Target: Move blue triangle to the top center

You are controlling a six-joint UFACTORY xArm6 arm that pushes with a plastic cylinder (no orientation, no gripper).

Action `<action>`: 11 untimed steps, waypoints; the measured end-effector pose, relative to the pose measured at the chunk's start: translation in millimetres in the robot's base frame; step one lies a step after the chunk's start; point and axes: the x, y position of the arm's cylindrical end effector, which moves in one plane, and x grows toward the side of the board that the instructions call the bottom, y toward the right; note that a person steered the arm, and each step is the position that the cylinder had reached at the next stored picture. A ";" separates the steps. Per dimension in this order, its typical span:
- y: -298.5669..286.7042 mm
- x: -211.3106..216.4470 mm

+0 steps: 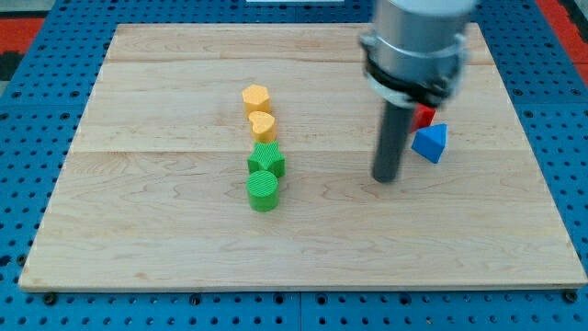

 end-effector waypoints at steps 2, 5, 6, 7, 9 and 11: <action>61.2 -50.6; -46.5 -83.1; -56.9 -62.8; -75.8 -95.4; -79.3 -151.9; -73.9 -208.5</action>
